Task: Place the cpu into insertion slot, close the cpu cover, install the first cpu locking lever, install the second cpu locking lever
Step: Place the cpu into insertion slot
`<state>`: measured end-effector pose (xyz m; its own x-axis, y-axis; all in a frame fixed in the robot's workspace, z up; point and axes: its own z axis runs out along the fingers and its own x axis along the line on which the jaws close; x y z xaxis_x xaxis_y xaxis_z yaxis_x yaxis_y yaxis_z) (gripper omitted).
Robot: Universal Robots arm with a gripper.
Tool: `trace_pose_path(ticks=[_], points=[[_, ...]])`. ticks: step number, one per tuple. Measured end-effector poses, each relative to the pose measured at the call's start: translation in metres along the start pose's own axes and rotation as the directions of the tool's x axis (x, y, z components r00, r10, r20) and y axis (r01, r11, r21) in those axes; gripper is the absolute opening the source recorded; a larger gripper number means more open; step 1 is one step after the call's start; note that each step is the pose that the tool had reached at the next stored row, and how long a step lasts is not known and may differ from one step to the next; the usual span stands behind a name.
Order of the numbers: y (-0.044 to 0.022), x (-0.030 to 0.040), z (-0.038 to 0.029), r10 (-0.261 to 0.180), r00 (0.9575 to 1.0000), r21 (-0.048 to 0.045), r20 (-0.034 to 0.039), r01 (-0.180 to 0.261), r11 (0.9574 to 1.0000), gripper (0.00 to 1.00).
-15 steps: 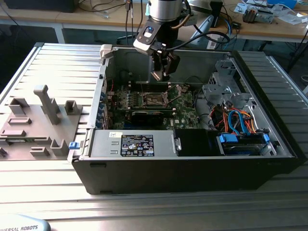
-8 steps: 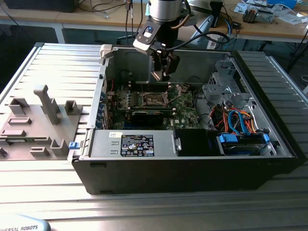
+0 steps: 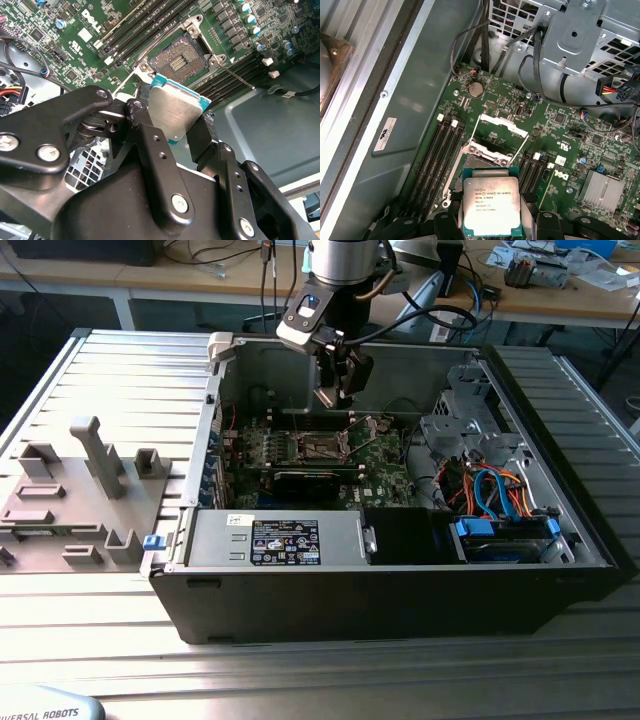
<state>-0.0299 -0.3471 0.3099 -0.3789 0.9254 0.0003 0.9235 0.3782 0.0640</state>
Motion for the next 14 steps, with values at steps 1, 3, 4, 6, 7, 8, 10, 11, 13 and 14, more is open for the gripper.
trace_pose_path(ticks=[1,3,4,6,7,8,10,11,13,14], points=[[0.0,0.0,0.0,0.001,1.0,0.0,0.0,-0.001,1.0,0.54],[0.0,0.0,0.0,0.011,0.9999,-0.0001,0.0007,-0.011,0.9999,0.54],[0.0,0.0,0.0002,0.017,0.9999,0.0,0.0011,-0.017,0.9999,0.54],[0.0,0.0,0.0002,0.017,0.9999,0.0,0.0012,-0.017,0.9999,0.54],[0.0,0.0,0.0002,0.018,0.9998,0.0,0.0012,-0.018,0.9998,0.54],[0.0,0.0,0.0002,0.018,0.9998,0.0,0.0012,-0.018,0.9998,0.54],[0.0,0.0,0.0003,0.02,0.9998,-0.0001,0.0013,-0.02,0.9998,0.54],[0.0,0.0,0.0003,0.02,0.9998,-0.0001,0.0013,-0.02,0.9998,0.54],[0.0,0.0,0.0003,0.022,0.9998,0.0,0.0014,-0.022,0.9998,0.54],[0.0,0.0,0.0003,0.023,0.9997,-0.0001,0.0014,-0.023,0.9997,0.54]])
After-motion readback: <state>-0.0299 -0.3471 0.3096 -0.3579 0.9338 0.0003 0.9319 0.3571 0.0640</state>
